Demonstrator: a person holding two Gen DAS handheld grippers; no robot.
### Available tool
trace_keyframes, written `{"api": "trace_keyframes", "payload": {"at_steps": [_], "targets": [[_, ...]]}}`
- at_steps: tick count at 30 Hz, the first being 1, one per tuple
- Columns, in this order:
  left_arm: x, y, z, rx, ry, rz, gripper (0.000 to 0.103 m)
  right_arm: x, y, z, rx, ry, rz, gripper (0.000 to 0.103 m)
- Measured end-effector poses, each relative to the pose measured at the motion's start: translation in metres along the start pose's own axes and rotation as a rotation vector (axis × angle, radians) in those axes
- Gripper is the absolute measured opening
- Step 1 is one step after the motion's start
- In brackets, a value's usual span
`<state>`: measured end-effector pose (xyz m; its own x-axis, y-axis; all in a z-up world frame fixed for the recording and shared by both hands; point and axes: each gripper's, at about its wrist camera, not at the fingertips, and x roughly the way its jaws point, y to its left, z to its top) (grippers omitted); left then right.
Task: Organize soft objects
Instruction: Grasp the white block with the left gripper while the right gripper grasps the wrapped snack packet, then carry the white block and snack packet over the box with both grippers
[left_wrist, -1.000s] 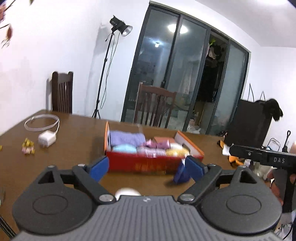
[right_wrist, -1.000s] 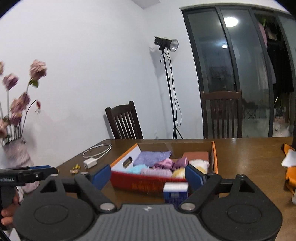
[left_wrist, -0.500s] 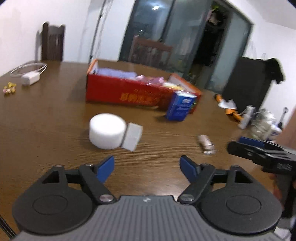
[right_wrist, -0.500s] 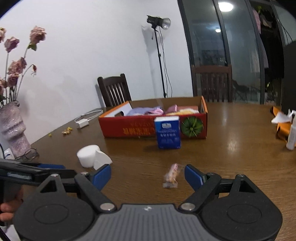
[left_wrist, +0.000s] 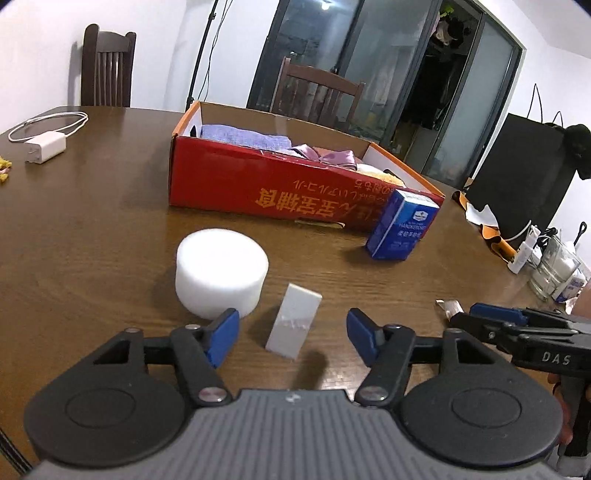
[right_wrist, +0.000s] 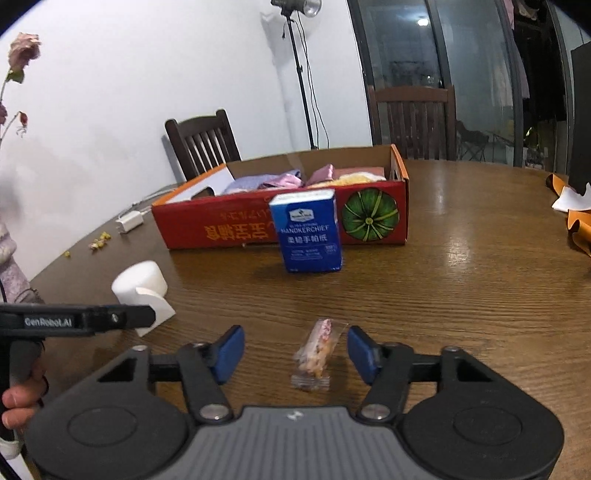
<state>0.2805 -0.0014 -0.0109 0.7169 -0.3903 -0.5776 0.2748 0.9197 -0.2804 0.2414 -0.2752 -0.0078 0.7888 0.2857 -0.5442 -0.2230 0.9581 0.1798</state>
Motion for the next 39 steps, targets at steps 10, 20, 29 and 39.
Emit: {"api": "trace_keyframes", "payload": {"at_steps": [10,20,29,39], "targets": [[0.003,-0.013,0.0,0.039,0.022,-0.054,0.021,0.015,0.003,-0.002,-0.034,0.041,-0.005,0.018],[-0.038,-0.023,-0.003,0.049,-0.035,-0.051,0.021,-0.013,0.012,-0.001,-0.045,-0.01,0.017,0.016],[-0.068,-0.031,0.005,0.057,-0.102,-0.069,0.021,-0.047,0.022,0.003,-0.055,-0.079,0.044,0.016],[-0.013,-0.023,0.134,-0.015,-0.118,-0.168,0.021,-0.025,0.012,0.101,-0.081,-0.166,0.176,0.016]]}}
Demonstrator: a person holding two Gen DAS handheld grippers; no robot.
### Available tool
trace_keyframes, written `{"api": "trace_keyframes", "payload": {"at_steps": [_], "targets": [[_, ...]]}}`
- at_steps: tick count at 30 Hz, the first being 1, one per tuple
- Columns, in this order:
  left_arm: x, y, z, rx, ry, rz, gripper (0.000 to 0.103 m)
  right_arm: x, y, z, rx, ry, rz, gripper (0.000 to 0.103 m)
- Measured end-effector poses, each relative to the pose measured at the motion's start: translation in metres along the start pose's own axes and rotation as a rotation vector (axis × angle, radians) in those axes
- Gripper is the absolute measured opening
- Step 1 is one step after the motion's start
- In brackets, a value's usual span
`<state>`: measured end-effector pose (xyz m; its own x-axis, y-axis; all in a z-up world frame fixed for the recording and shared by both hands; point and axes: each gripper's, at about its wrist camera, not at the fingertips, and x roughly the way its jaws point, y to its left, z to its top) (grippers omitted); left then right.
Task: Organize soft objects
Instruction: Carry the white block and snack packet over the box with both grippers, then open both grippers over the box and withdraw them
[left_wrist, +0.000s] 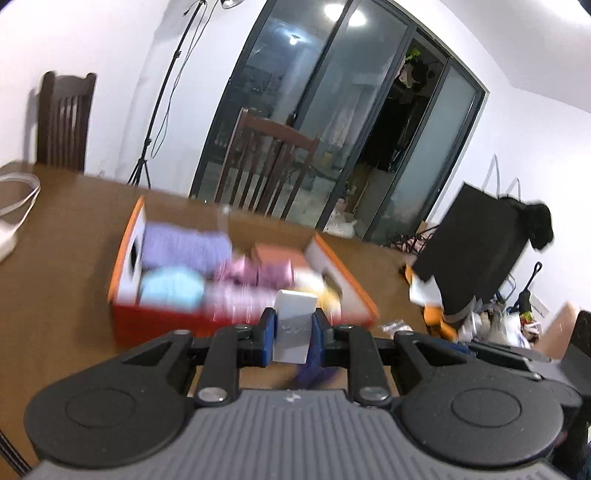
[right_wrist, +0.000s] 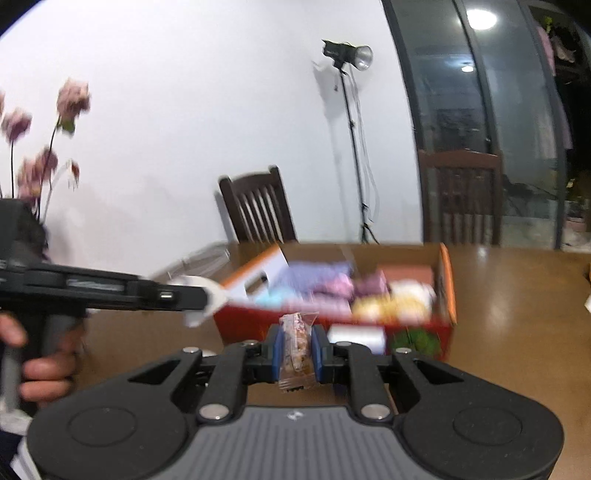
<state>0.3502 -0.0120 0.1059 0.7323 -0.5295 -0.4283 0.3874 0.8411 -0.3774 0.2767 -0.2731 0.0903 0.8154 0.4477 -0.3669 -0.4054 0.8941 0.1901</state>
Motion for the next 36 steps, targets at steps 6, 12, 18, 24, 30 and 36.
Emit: {"api": "trace_keyframes", "payload": {"at_steps": [6,12,18,24,30,36], "targets": [[0.124,0.018,0.088,0.012,0.083,0.075,0.021,0.104,-0.05,0.08,0.071,0.04,-0.02,0.016],[0.233,0.046,0.106,-0.005,0.226,0.124,0.021,0.219,-0.084,0.112,0.03,0.181,-0.096,0.016],[0.27,0.064,0.1,0.031,0.213,0.155,0.054,0.275,-0.088,0.103,-0.027,0.249,-0.114,0.028],[0.257,0.075,0.107,0.007,0.178,0.139,0.059,0.274,-0.095,0.103,-0.009,0.204,-0.112,0.042],[0.225,0.069,0.116,0.022,0.15,0.148,0.061,0.246,-0.096,0.116,0.001,0.164,-0.13,0.046],[0.153,0.052,0.112,0.097,0.078,0.2,0.069,0.189,-0.076,0.128,-0.03,0.104,-0.15,0.058]]}}
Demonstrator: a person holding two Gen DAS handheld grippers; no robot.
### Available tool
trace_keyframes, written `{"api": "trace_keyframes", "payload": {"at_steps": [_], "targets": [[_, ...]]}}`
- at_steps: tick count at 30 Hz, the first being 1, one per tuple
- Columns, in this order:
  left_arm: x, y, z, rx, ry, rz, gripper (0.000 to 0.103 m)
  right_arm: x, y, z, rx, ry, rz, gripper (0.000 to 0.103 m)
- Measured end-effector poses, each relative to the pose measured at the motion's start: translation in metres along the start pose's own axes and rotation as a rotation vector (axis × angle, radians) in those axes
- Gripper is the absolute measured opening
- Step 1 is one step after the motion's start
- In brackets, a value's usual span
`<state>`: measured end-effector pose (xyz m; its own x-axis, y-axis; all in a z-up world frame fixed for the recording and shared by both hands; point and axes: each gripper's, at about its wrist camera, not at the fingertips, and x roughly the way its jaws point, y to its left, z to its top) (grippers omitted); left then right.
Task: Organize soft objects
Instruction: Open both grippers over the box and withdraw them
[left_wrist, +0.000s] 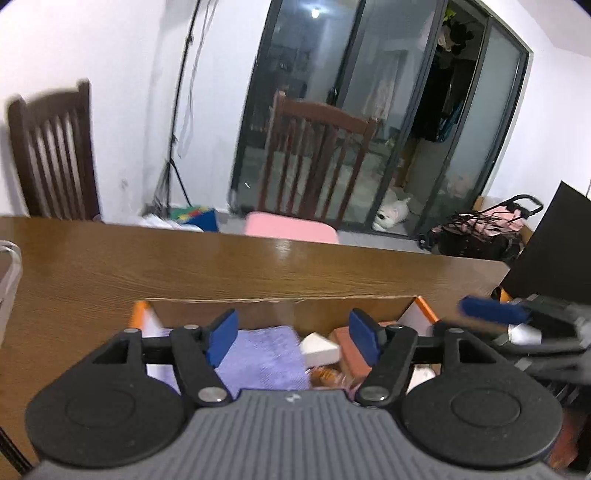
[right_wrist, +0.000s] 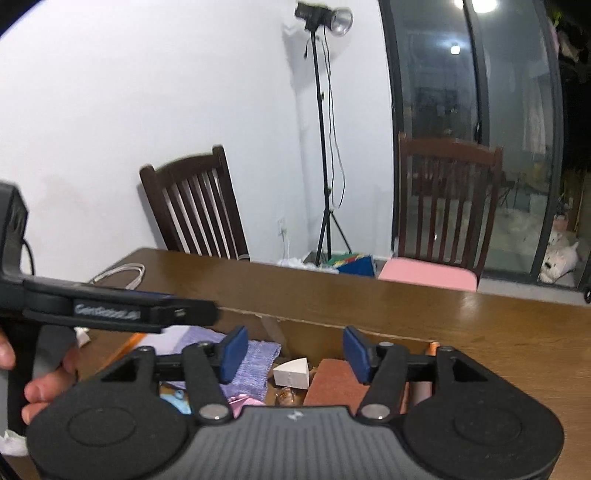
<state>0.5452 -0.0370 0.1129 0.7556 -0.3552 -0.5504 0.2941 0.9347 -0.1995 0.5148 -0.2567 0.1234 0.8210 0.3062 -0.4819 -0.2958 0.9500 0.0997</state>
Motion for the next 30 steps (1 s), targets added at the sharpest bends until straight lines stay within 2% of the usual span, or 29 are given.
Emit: {"api": "trace_keyframes", "payload": {"at_steps": [2,4,9,13,15,20,23,30], "targets": [[-0.027,-0.002,-0.007,0.038,-0.027,0.044,0.069,-0.028,0.005,0.0,-0.019,-0.034,-0.011,0.059],[-0.059,-0.005,-0.017,0.07,-0.065,0.069,0.074,-0.058,0.011,-0.004,-0.041,-0.07,-0.026,0.063],[-0.139,-0.015,-0.051,0.119,-0.154,0.066,0.085,-0.131,0.03,-0.025,-0.083,-0.153,-0.04,0.075],[-0.188,-0.023,-0.096,0.141,-0.205,0.055,0.095,-0.18,0.047,-0.055,-0.103,-0.222,-0.022,0.082],[-0.205,-0.028,-0.124,0.135,-0.22,0.07,0.096,-0.202,0.052,-0.077,-0.094,-0.253,-0.004,0.084],[-0.242,-0.032,-0.188,0.08,-0.246,0.096,0.099,-0.239,0.066,-0.134,-0.099,-0.262,-0.017,0.088],[-0.262,-0.029,-0.221,0.058,-0.268,0.117,0.101,-0.251,0.075,-0.167,-0.1,-0.257,0.005,0.092],[-0.282,-0.029,-0.269,0.043,-0.218,0.191,0.102,-0.261,0.083,-0.227,-0.08,-0.19,-0.018,0.092]]}}
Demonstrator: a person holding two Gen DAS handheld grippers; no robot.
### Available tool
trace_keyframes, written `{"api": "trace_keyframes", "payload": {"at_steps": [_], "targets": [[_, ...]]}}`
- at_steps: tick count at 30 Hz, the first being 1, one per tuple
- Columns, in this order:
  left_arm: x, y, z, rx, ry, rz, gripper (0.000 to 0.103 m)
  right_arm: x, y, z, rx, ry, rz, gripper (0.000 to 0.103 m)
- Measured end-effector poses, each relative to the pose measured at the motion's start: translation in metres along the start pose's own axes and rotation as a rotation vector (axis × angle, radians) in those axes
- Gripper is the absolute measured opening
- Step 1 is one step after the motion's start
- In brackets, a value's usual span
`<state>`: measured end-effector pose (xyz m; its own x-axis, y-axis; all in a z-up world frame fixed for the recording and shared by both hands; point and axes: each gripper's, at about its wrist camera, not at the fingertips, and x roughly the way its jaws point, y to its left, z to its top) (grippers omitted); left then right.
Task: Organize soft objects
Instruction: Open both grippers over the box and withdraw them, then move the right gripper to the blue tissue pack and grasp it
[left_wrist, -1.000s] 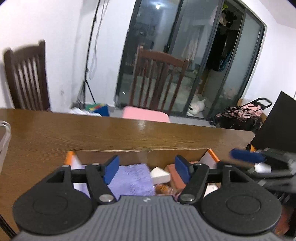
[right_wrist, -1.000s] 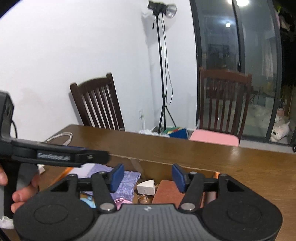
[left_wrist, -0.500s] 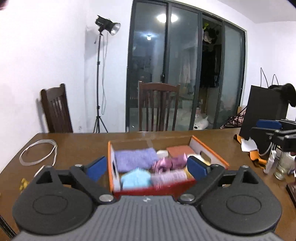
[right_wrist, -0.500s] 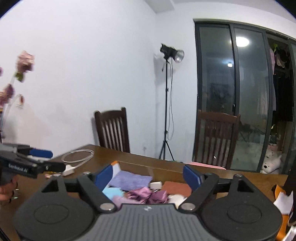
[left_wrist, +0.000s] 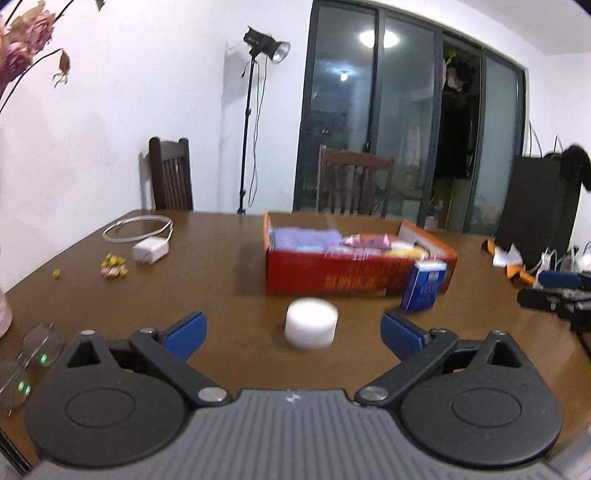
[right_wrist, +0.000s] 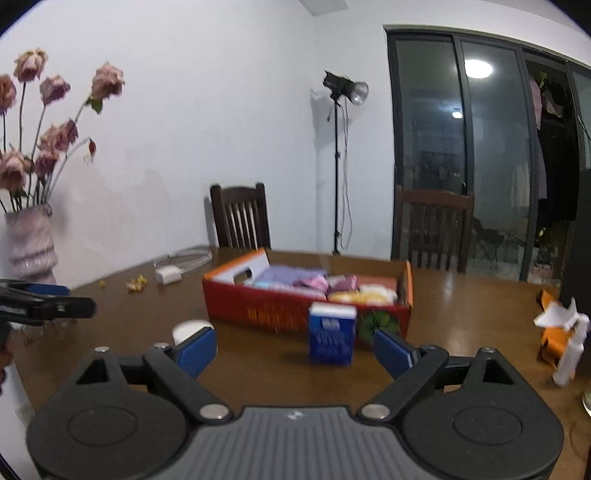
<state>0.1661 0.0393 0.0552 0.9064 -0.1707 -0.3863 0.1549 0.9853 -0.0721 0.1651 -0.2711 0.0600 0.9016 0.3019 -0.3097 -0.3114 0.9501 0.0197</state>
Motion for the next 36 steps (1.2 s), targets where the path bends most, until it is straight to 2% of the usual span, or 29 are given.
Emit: {"api": "trace_keyframes", "payload": {"at_steps": [7,13,19,22,26,28,29,32,34,36], "targets": [[0.012,0.003,-0.011,-0.018,0.045,0.018,0.102,0.001,-0.005,-0.016,0.048,0.032,-0.029,0.092],[0.047,-0.005,-0.012,-0.018,0.103,0.008,0.102,0.024,-0.009,-0.021,0.041,0.075,-0.035,0.092],[0.082,-0.004,-0.009,-0.061,0.153,-0.023,0.102,0.049,-0.024,-0.016,0.062,0.088,-0.052,0.09],[0.098,-0.008,-0.001,-0.072,0.153,-0.064,0.102,0.068,-0.039,-0.008,0.125,0.088,-0.046,0.089],[0.121,-0.019,0.011,-0.02,0.126,-0.025,0.102,0.098,-0.057,0.005,0.187,0.085,-0.033,0.079],[0.132,-0.024,0.019,-0.02,0.115,-0.064,0.102,0.118,-0.067,0.011,0.225,0.097,-0.034,0.069],[0.136,-0.028,0.022,-0.021,0.11,-0.091,0.101,0.126,-0.072,0.014,0.25,0.097,-0.031,0.067],[0.149,-0.045,0.031,0.001,0.094,-0.15,0.089,0.147,-0.087,0.02,0.325,0.085,-0.001,0.056],[0.161,-0.057,0.036,0.011,0.089,-0.186,0.07,0.158,-0.094,0.021,0.357,0.088,0.008,0.048],[0.174,-0.068,0.043,-0.022,0.11,-0.257,0.06,0.165,-0.097,0.019,0.375,0.097,0.016,0.04]]}}
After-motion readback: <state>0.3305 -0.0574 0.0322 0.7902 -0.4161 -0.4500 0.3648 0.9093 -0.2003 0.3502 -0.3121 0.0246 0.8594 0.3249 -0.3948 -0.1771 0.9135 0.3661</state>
